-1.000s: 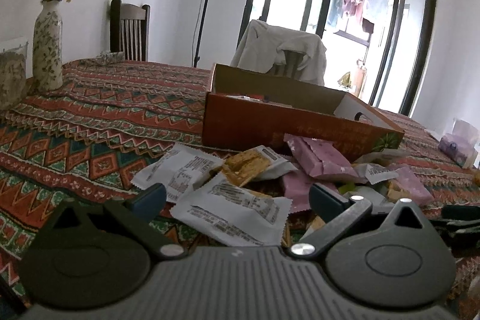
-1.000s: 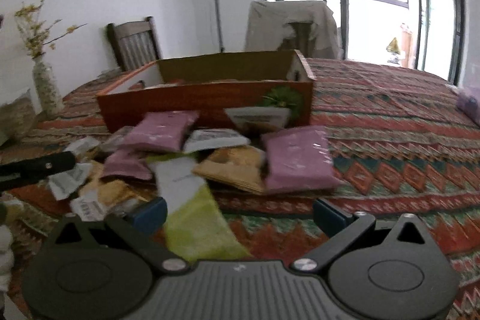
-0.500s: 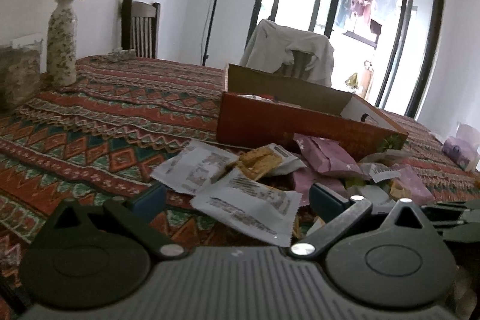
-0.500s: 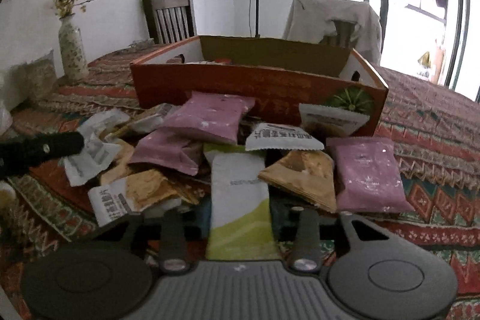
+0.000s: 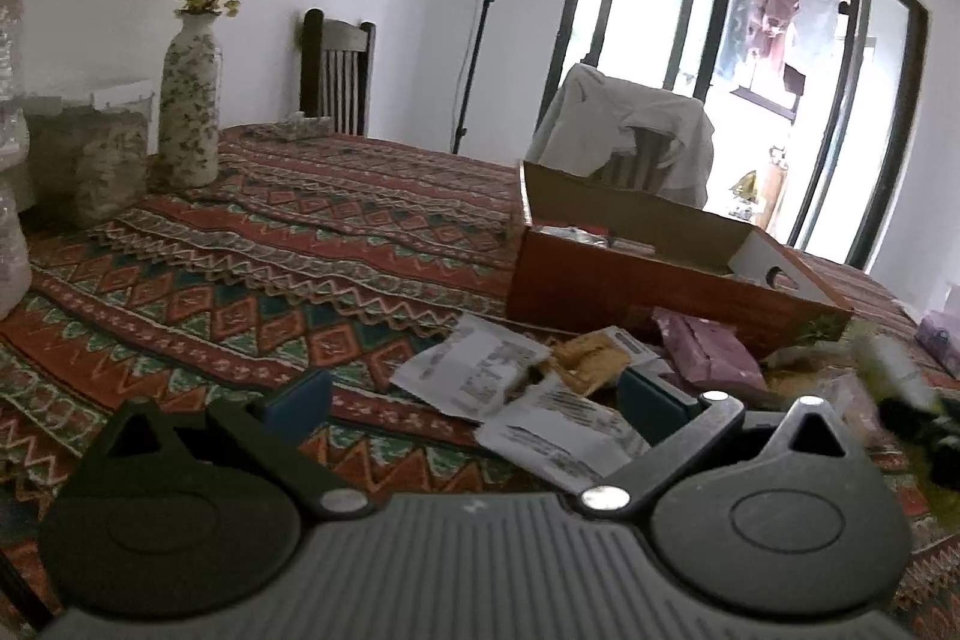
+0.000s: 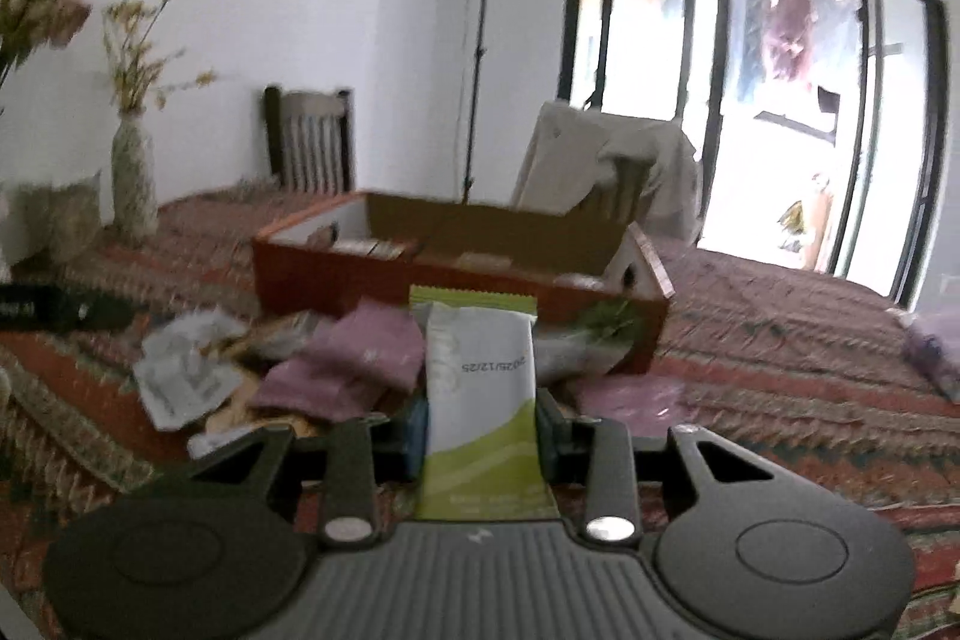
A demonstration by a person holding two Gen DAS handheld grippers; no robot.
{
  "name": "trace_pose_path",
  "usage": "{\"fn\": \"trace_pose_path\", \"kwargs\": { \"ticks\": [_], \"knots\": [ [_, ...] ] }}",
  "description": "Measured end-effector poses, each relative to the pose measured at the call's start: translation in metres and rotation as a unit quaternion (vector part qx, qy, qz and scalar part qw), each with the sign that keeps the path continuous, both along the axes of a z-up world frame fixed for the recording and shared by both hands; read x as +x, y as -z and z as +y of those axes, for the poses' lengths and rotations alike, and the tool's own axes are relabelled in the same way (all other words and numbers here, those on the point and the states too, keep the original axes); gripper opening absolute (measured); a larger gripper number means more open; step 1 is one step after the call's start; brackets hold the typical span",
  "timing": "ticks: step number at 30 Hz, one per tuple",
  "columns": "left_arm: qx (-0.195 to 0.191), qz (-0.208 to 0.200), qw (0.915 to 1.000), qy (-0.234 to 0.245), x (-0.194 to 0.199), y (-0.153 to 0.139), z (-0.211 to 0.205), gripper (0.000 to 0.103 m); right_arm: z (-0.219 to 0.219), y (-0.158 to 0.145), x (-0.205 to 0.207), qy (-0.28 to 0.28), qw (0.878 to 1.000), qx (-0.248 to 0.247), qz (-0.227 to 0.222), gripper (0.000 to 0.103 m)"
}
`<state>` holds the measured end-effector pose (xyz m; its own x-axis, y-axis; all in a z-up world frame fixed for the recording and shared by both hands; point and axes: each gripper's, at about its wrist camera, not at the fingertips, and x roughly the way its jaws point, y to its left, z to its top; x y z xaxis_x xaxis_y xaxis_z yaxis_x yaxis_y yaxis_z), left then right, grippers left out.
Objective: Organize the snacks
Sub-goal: 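Grasp a white-and-green bar with the right gripper while the left grasps a white wrapper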
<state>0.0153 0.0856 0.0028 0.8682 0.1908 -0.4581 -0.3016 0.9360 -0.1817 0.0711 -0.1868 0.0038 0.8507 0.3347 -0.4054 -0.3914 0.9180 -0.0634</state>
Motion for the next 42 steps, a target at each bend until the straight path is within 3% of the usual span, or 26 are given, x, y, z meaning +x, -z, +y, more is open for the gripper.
{"fn": "trace_pose_path", "kwargs": {
  "ticks": [6, 13, 18, 24, 27, 29, 33, 34, 36, 37, 40, 42],
  "knots": [
    [0.004, 0.037, 0.9993, -0.011, 0.010, 0.001, 0.008, 0.103, -0.020, -0.002, 0.004, 0.028, 0.999, 0.017, -0.005, 0.034],
    [0.022, 0.082, 0.9963, 0.008, 0.029, 0.010, 0.009, 0.103, -0.034, 0.000, 0.007, 0.047, 0.999, 0.025, -0.002, 0.034],
    [0.004, 0.084, 0.9958, 0.036, 0.038, 0.010, 0.000, 0.103, -0.037, 0.003, 0.006, 0.056, 0.998, 0.028, -0.001, 0.034],
    [0.032, 0.090, 0.9920, 0.083, 0.052, 0.015, -0.034, 0.103, -0.039, 0.006, 0.006, 0.059, 0.998, 0.033, 0.003, 0.034],
    [0.026, 0.098, 0.9911, 0.086, 0.059, 0.024, -0.040, 0.103, -0.042, 0.007, 0.003, 0.059, 0.998, 0.035, 0.003, 0.034],
    [0.014, 0.102, 0.9912, 0.083, 0.059, 0.029, -0.040, 0.090, -0.045, 0.007, 0.001, 0.059, 0.998, 0.038, 0.003, 0.034],
    [-0.010, 0.089, 0.9927, 0.081, 0.053, 0.030, -0.035, 0.081, -0.047, 0.008, -0.002, 0.059, 0.997, 0.043, 0.002, 0.034],
    [-0.017, 0.083, 0.9931, 0.081, 0.049, 0.030, -0.033, 0.064, -0.048, 0.008, -0.003, 0.058, 0.997, 0.044, 0.002, 0.034],
    [-0.026, 0.079, 0.9928, 0.085, 0.046, 0.028, -0.029, 0.051, -0.048, 0.008, -0.004, 0.057, 0.997, 0.046, 0.002, 0.034],
    [-0.024, 0.078, 0.9930, 0.085, 0.043, 0.027, -0.028, 0.039, -0.049, 0.008, -0.005, 0.056, 0.997, 0.047, 0.002, 0.034],
    [-0.017, 0.075, 0.9931, 0.088, 0.037, 0.025, -0.029, 0.028, -0.048, 0.009, -0.008, 0.054, 0.997, 0.048, 0.001, 0.034],
    [-0.013, 0.072, 0.9936, 0.086, 0.034, 0.023, -0.030, 0.028, -0.050, 0.009, -0.011, 0.053, 0.997, 0.050, 0.000, 0.034]
  ]
}}
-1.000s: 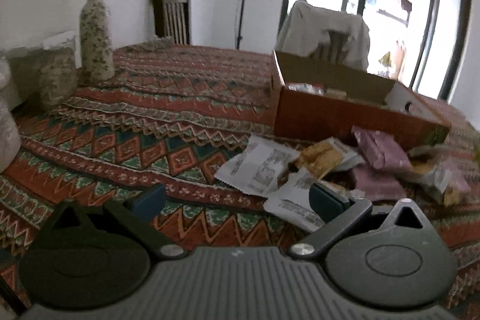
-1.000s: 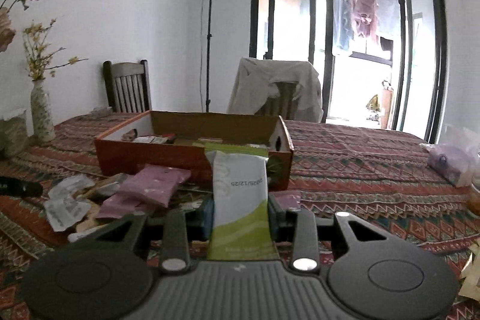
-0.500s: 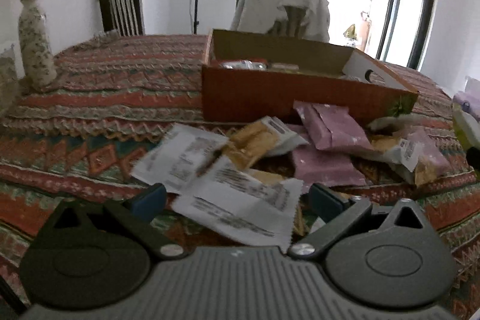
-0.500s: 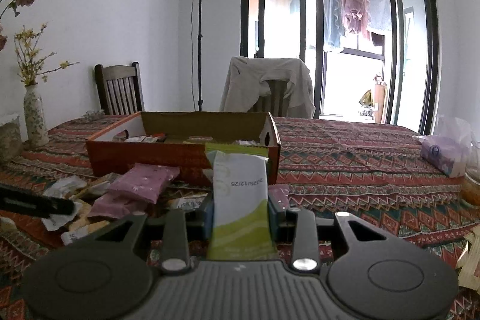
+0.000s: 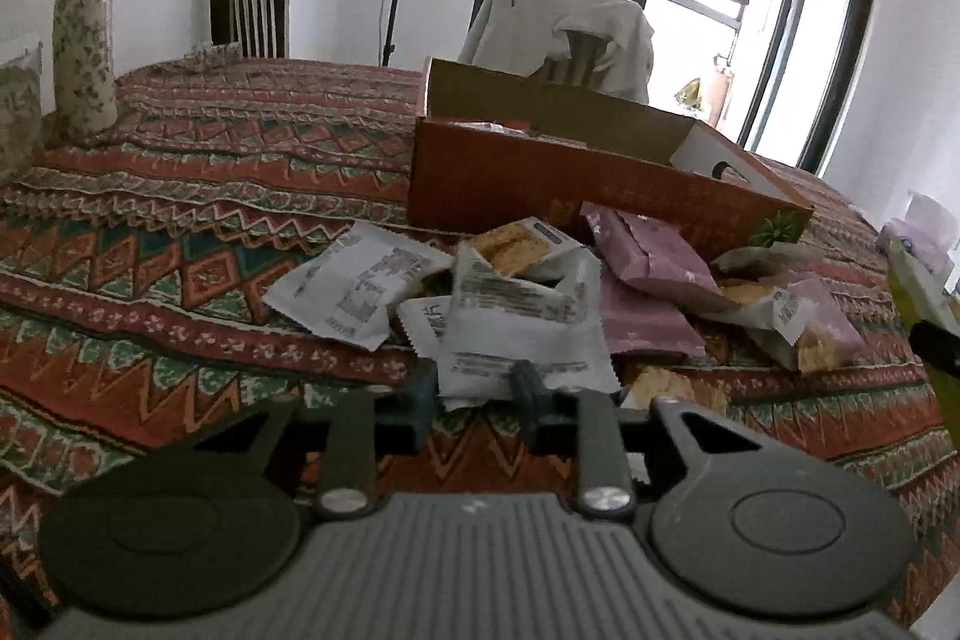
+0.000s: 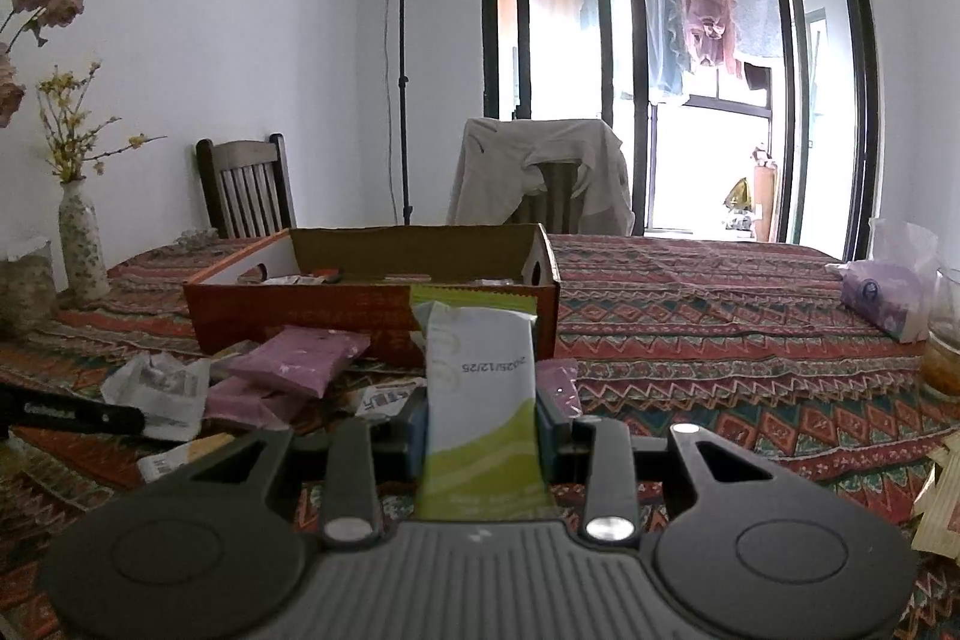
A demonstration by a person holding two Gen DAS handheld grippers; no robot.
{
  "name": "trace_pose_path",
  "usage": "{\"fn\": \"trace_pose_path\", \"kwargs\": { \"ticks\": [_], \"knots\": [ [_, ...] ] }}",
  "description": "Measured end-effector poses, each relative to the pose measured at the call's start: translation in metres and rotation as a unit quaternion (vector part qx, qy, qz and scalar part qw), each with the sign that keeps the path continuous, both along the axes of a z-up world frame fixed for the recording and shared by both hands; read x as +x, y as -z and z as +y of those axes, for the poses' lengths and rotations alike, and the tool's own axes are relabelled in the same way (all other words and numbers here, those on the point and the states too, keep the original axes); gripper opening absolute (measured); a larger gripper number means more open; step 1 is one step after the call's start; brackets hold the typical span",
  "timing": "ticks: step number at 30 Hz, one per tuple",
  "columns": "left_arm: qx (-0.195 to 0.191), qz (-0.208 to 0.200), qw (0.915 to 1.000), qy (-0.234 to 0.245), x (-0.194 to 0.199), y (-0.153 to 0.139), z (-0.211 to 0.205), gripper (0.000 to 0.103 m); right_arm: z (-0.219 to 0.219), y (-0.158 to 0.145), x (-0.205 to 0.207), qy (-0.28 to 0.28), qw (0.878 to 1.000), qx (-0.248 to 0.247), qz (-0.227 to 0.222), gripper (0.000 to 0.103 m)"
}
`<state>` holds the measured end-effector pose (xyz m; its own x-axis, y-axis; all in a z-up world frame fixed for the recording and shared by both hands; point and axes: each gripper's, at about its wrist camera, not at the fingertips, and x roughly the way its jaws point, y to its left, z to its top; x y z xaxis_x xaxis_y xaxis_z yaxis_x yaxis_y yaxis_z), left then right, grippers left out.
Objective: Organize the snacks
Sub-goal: 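Grasp a white-and-green bar with the right gripper while the left grasps a white wrapper, then carry both packets over the cardboard box and open both grippers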
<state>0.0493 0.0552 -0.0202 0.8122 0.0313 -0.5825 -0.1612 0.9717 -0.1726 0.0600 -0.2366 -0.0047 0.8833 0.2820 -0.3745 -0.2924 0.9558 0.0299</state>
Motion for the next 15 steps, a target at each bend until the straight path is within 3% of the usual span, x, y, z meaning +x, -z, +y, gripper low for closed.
{"fn": "trace_pose_path", "kwargs": {
  "ticks": [1, 3, 4, 5, 7, 11, 12, 13, 15],
  "knots": [
    [0.001, -0.002, 1.0000, -0.002, -0.001, -0.001, 0.000, 0.033, 0.000, 0.000, -0.001, 0.000, 1.000, 0.001, -0.001, 0.034],
    [0.002, -0.014, 0.9999, -0.002, -0.002, -0.006, -0.003, 0.060, -0.001, 0.000, -0.004, 0.000, 1.000, 0.001, -0.002, 0.034],
    [0.006, -0.017, 0.9998, -0.005, -0.001, -0.008, -0.005, 0.083, -0.002, 0.000, -0.005, 0.001, 1.000, 0.001, -0.003, 0.034],
    [0.014, -0.022, 0.9996, -0.011, 0.002, -0.010, -0.007, 0.089, -0.003, 0.000, -0.006, 0.002, 1.000, 0.001, -0.003, 0.034],
    [0.027, -0.029, 0.9992, -0.009, 0.011, -0.012, -0.013, 0.089, -0.005, -0.001, -0.007, 0.005, 1.000, 0.002, -0.004, 0.034],
    [0.027, -0.003, 0.9996, -0.007, 0.036, -0.006, -0.019, 0.088, -0.007, -0.001, -0.012, 0.009, 1.000, 0.006, -0.005, 0.034],
    [0.038, 0.004, 0.9992, -0.007, 0.040, -0.002, -0.022, 0.084, -0.007, -0.001, -0.012, 0.009, 1.000, 0.007, -0.006, 0.034],
    [0.052, 0.010, 0.9986, -0.005, 0.042, 0.002, -0.026, 0.069, -0.008, -0.001, -0.013, 0.010, 1.000, 0.008, -0.006, 0.034],
    [0.077, 0.005, 0.9970, -0.005, 0.039, 0.006, -0.033, 0.060, -0.010, 0.000, -0.014, 0.012, 1.000, 0.010, -0.006, 0.034]
  ]
}}
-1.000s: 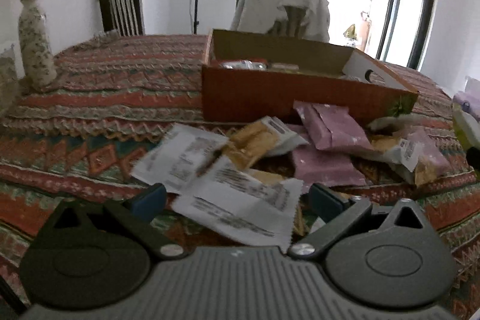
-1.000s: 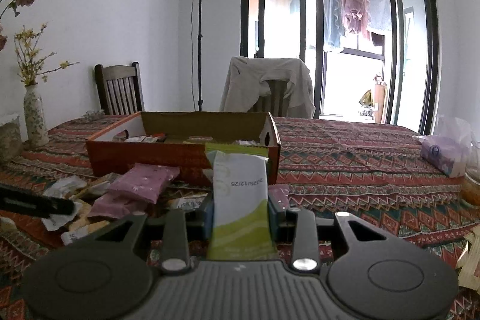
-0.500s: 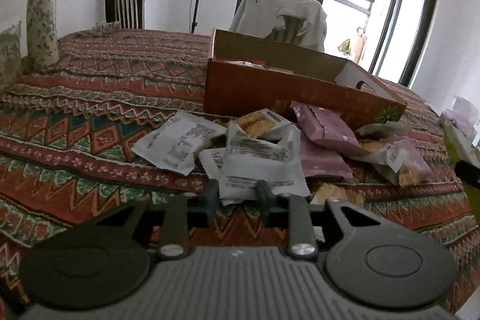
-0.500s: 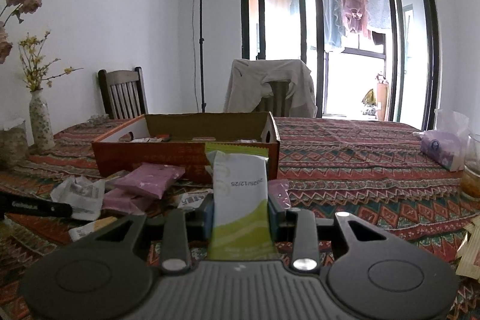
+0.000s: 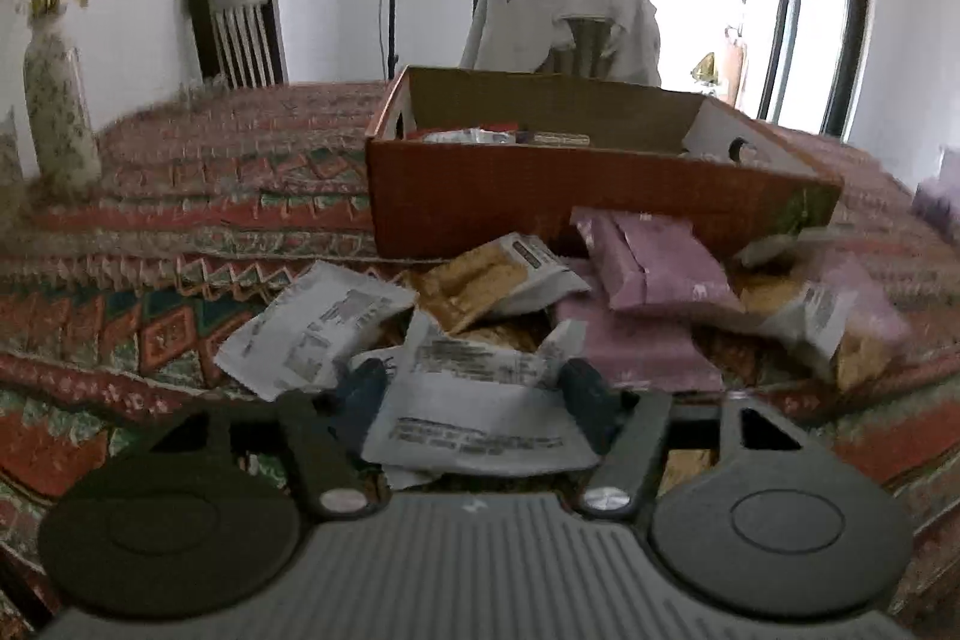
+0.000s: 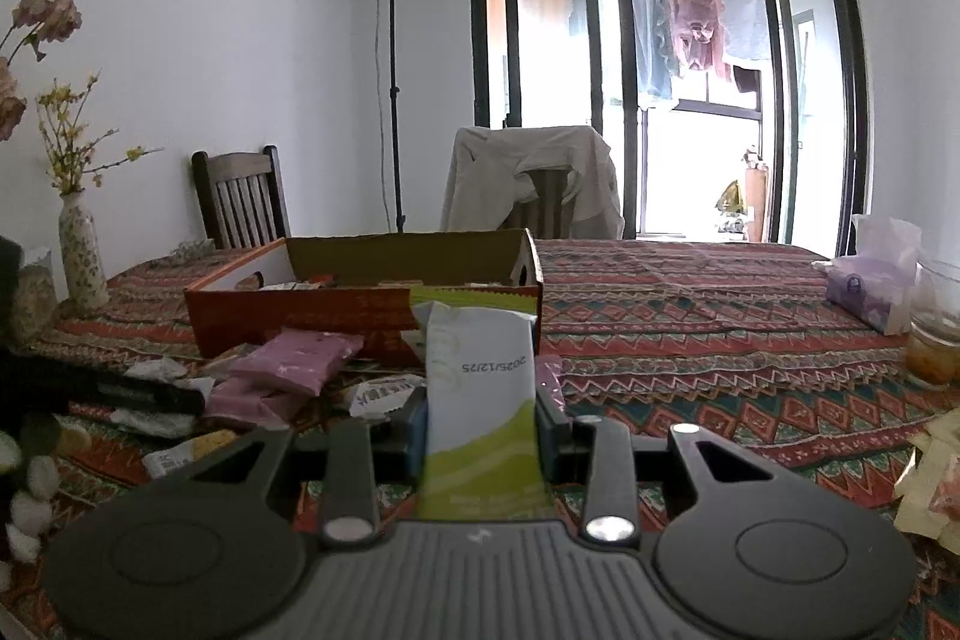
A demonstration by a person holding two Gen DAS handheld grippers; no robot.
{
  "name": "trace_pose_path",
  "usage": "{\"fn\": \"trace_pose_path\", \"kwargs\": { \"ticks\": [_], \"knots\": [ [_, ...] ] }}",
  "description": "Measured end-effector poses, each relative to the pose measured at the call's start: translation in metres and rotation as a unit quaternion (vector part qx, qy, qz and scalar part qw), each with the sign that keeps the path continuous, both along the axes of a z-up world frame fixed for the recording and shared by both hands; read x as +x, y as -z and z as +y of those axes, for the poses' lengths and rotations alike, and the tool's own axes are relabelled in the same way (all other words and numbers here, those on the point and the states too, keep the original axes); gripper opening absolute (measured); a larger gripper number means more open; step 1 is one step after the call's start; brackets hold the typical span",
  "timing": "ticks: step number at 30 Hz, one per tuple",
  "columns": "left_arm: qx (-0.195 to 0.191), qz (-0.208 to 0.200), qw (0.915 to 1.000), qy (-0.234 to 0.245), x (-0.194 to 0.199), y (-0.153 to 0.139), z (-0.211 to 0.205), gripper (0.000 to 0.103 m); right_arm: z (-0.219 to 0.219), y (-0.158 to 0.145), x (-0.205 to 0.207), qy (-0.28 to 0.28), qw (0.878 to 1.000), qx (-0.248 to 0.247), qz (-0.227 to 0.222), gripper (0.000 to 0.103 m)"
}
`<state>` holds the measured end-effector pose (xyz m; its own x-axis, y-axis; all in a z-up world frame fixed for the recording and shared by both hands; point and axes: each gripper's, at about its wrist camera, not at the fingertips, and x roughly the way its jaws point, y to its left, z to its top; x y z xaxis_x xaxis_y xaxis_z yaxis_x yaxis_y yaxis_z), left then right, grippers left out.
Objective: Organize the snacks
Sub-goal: 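Carry both packets over the cardboard box and open both grippers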
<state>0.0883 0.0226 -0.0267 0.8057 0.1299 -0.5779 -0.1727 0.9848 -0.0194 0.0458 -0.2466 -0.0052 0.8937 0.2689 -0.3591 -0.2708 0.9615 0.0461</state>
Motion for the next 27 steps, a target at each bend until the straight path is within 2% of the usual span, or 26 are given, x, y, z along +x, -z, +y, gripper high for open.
{"fn": "trace_pose_path", "kwargs": {
  "ticks": [1, 4, 13, 20, 27],
  "knots": [
    [0.007, -0.007, 1.0000, 0.002, -0.004, 0.000, -0.002, 0.052, -0.001, 0.001, -0.001, 0.001, 1.000, 0.001, 0.001, 0.034],
    [0.011, -0.020, 0.9997, -0.001, -0.016, 0.000, -0.003, 0.048, -0.003, 0.003, -0.002, 0.002, 1.000, 0.003, 0.003, 0.034],
    [0.008, -0.068, 0.9976, 0.005, -0.049, -0.024, -0.002, 0.047, -0.004, 0.002, -0.004, -0.004, 1.000, 0.002, -0.002, 0.034],
    [0.006, -0.090, 0.9958, 0.016, -0.038, -0.048, -0.012, 0.047, 0.006, -0.012, 0.008, -0.007, 1.000, -0.003, -0.025, 0.034],
    [-0.001, -0.106, 0.9940, 0.027, -0.014, -0.067, -0.020, 0.047, 0.014, -0.035, 0.040, -0.006, 0.999, 0.003, -0.043, 0.034]
  ]
}}
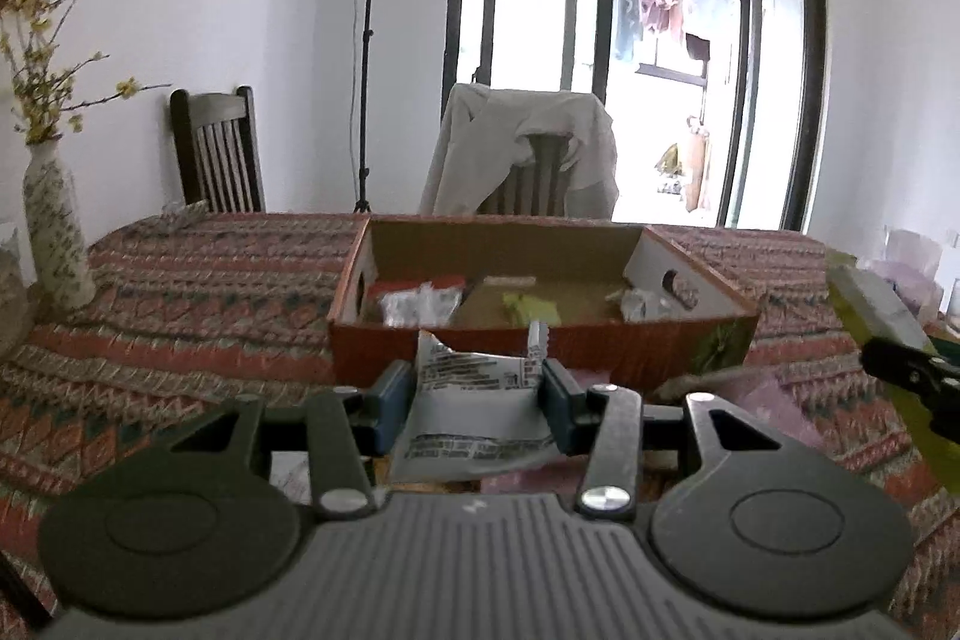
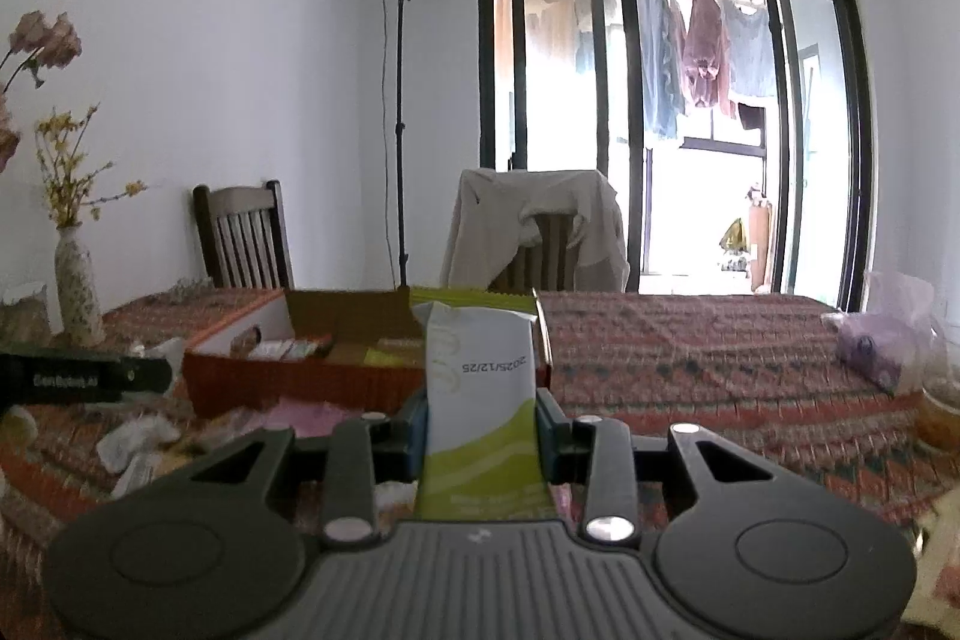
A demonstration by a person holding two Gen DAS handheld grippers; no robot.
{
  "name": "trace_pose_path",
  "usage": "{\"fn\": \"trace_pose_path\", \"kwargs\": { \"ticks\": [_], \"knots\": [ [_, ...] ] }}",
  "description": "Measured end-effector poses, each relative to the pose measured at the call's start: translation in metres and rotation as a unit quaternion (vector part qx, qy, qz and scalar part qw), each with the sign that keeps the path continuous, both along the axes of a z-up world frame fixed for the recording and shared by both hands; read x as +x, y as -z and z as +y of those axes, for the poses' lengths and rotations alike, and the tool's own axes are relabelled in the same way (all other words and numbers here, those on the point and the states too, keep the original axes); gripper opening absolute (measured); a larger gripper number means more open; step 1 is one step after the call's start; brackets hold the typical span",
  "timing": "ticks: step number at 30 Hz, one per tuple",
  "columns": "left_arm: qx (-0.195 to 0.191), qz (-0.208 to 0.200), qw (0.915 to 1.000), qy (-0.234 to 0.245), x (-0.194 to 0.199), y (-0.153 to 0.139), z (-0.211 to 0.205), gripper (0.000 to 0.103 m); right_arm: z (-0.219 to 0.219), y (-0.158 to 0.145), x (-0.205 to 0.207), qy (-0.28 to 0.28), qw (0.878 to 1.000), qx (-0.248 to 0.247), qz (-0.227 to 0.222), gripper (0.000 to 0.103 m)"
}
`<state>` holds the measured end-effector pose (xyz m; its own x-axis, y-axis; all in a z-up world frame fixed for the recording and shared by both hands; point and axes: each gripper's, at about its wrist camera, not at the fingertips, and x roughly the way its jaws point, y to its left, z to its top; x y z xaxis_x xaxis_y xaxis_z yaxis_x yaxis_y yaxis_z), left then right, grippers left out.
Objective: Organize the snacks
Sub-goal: 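Carry both packets over the cardboard box and open both grippers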
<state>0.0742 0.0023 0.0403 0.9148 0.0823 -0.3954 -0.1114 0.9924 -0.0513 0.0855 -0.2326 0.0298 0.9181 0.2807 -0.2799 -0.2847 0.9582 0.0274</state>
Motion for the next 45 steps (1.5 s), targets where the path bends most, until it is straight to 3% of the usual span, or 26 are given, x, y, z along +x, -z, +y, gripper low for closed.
{"fn": "trace_pose_path", "kwargs": {
  "ticks": [13, 19, 25, 30, 39, 42, 45],
  "knots": [
    [-0.023, -0.018, 0.9995, -0.009, 0.081, -0.033, 0.002, 0.047, 0.030, -0.030, 0.100, -0.010, 1.000, 0.015, 0.006, 0.034],
    [-0.041, -0.011, 0.9988, -0.025, 0.126, -0.032, 0.009, 0.047, 0.048, -0.033, 0.150, -0.008, 1.000, 0.012, 0.017, 0.034],
    [-0.059, 0.004, 0.9964, -0.061, 0.167, -0.017, 0.025, 0.047, 0.059, -0.020, 0.196, 0.008, 0.999, 0.022, 0.034, 0.034],
    [-0.068, 0.015, 0.9950, -0.071, 0.181, 0.002, 0.037, 0.047, 0.057, 0.007, 0.210, 0.007, 0.998, 0.026, 0.048, 0.034],
    [-0.059, 0.026, 0.9956, -0.068, 0.188, 0.013, 0.035, 0.048, 0.062, 0.020, 0.217, 0.008, 0.997, 0.014, 0.071, 0.034],
    [-0.061, 0.026, 0.9952, -0.072, 0.187, 0.016, 0.035, 0.059, 0.062, 0.023, 0.215, 0.014, 0.997, 0.008, 0.072, 0.037],
    [-0.068, 0.016, 0.9945, -0.078, 0.185, 0.016, 0.038, 0.089, 0.061, 0.024, 0.215, 0.011, 0.997, 0.013, 0.079, 0.048]
  ]
}}
